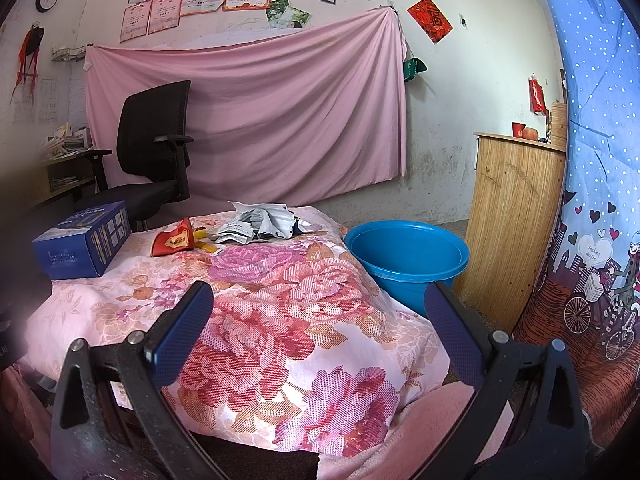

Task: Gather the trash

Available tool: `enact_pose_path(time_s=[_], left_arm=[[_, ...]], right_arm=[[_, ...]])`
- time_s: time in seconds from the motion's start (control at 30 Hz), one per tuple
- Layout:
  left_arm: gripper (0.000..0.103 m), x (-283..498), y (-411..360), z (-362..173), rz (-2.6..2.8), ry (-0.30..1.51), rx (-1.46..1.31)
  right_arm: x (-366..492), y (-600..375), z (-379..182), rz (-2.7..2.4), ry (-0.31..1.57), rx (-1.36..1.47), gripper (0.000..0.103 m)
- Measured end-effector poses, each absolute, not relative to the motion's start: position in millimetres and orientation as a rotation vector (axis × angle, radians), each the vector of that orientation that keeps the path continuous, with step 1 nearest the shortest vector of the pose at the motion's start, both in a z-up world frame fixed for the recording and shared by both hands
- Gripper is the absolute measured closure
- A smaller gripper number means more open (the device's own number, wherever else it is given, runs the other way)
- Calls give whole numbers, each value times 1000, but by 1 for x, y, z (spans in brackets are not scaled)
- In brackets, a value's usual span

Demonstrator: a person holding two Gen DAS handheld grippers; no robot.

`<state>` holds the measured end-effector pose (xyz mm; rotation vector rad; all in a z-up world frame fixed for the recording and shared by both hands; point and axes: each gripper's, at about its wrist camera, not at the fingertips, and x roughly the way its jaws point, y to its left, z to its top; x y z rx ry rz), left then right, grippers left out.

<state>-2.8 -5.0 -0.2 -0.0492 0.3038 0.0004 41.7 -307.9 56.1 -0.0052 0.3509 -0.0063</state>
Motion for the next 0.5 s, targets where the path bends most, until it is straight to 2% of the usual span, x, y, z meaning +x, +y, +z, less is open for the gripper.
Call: enact_pose_path(time_s=[0.5], left_arm=[[2,0,-2,-2,6,307,-54]], right_arm=[[42,-308,56,-6,351,-5,0]])
